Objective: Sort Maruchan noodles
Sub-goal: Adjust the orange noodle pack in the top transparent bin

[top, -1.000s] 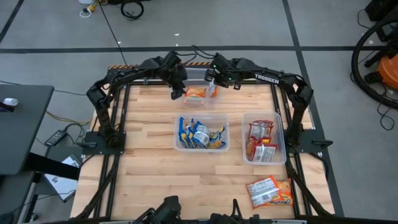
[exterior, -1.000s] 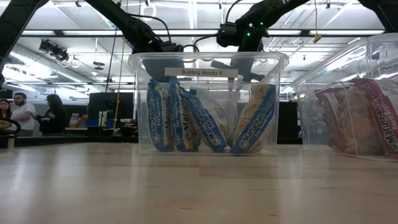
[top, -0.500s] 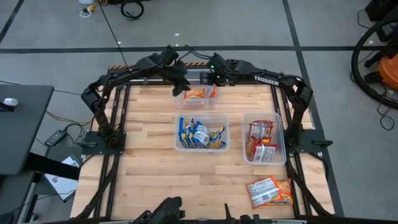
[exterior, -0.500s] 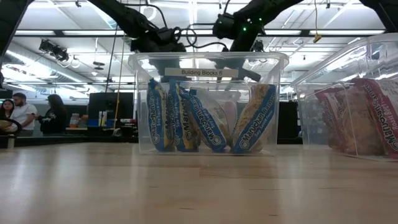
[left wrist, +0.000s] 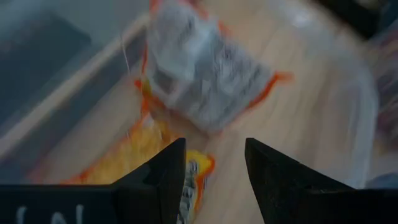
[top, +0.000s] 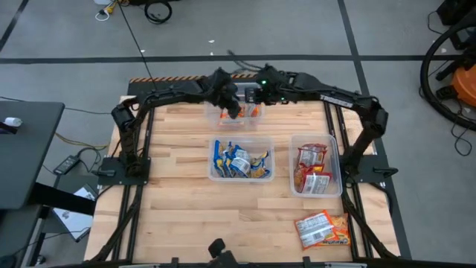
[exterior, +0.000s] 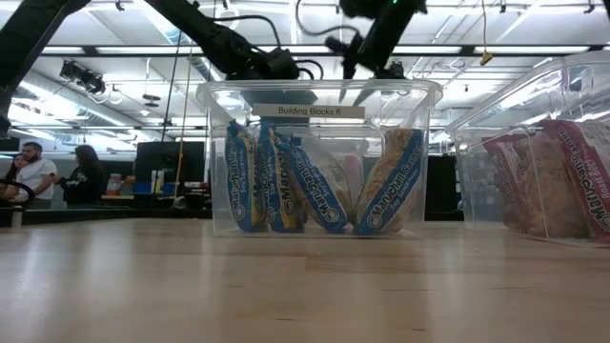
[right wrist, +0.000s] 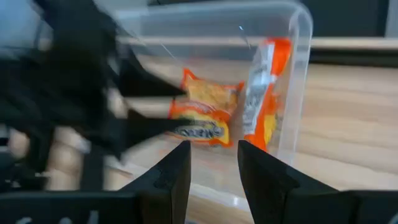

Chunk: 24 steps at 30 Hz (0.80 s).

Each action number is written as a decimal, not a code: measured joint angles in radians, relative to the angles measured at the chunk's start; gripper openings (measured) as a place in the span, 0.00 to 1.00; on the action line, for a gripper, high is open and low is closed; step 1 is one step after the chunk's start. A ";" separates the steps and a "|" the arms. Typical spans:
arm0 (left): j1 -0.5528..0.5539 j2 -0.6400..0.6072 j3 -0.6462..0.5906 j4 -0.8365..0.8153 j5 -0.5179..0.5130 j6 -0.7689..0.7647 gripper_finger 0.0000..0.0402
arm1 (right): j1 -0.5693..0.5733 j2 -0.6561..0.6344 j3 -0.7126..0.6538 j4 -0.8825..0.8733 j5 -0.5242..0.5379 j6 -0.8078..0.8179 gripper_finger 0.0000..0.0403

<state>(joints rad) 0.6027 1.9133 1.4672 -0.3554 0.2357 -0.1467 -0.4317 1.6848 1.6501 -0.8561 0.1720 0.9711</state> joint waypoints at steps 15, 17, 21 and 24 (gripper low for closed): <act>0.037 0.081 -0.001 -0.044 -0.055 -0.129 0.43 | 0.026 -0.151 0.000 0.010 0.073 -0.015 0.34; 0.045 0.087 -0.001 -0.085 -0.050 -0.136 0.43 | 0.030 -0.151 0.000 0.010 0.071 -0.024 0.34; 0.048 0.079 0.000 -0.182 -0.051 -0.134 0.43 | 0.039 -0.150 0.000 0.009 0.070 -0.034 0.34; 0.051 0.073 -0.001 -0.200 -0.055 -0.130 0.43 | 0.044 -0.150 0.000 0.009 0.071 -0.045 0.34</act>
<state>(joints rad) 0.6536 1.9865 1.4666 -0.5549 0.1804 -0.2765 -0.3876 1.5345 1.6501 -0.8471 0.2428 0.9263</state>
